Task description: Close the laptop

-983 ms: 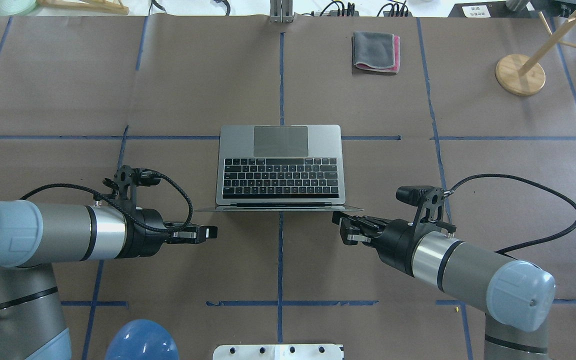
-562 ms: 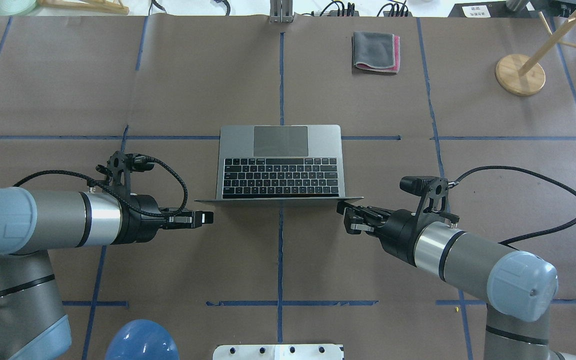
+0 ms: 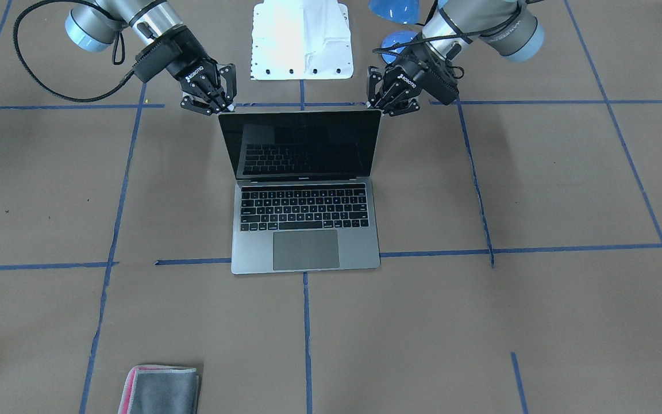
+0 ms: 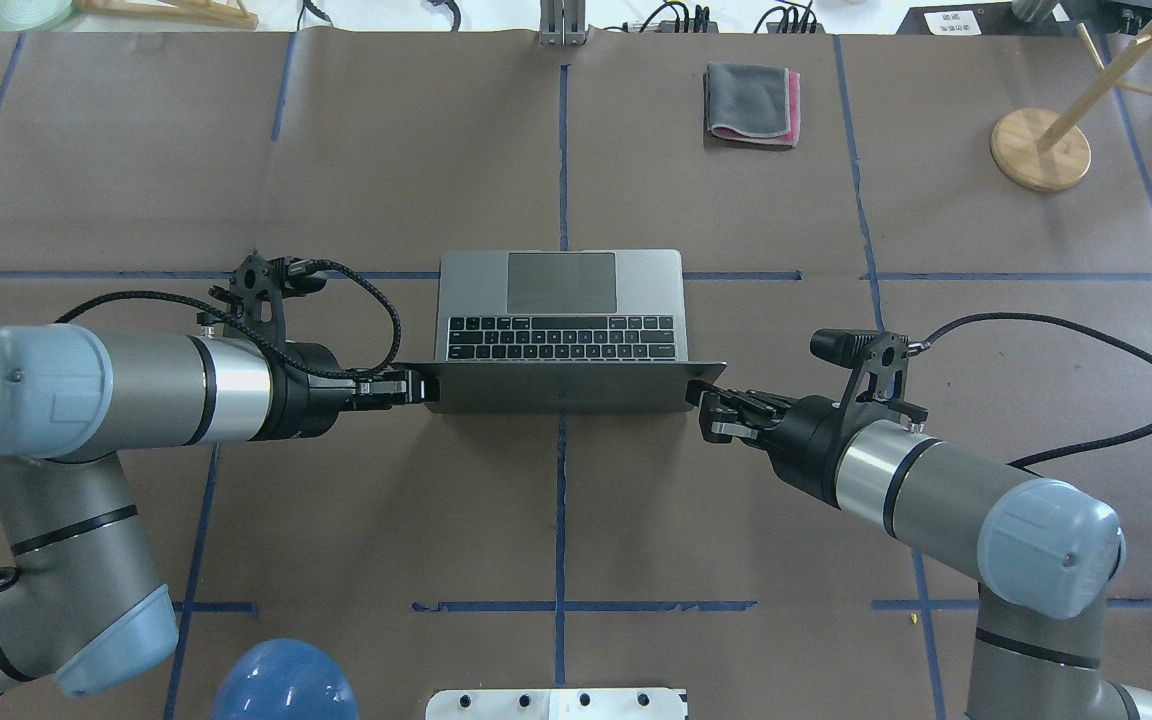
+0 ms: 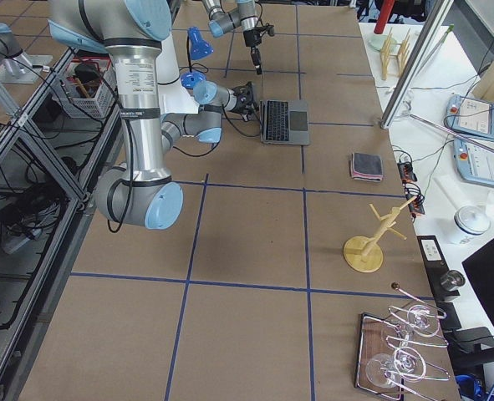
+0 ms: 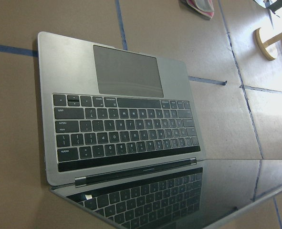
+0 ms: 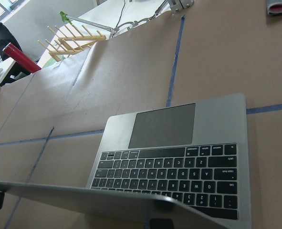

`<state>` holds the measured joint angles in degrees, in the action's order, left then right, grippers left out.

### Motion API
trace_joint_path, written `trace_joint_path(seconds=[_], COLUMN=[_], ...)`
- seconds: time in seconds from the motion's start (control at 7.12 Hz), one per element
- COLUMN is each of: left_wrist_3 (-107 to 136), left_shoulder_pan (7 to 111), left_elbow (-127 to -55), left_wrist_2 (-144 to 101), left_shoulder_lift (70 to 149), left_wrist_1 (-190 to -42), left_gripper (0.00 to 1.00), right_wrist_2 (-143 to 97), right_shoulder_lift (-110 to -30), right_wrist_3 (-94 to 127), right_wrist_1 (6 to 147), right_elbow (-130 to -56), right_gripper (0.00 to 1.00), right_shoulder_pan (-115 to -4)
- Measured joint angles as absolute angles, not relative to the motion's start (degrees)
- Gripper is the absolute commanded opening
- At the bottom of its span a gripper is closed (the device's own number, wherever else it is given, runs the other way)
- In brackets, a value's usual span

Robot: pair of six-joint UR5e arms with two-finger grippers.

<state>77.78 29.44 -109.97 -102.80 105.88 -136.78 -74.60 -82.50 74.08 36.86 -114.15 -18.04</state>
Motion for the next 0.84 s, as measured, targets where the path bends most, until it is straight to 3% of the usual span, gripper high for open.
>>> trace_joint_path(seconds=[0.84], left_wrist_3=[77.9], left_shoulder_pan=[32.1], left_elbow=[-106.6], left_wrist_2=[-102.9], left_shoulder_lift=[107.4], left_wrist_1=[-136.5], left_gripper=[0.0], right_wrist_2=[-76.6], right_shoulder_lift=[-77.4], right_wrist_3=[75.1], right_wrist_1=[48.9], right_elbow=[-114.0], right_gripper=[0.03], right_shoulder_pan=[-23.1])
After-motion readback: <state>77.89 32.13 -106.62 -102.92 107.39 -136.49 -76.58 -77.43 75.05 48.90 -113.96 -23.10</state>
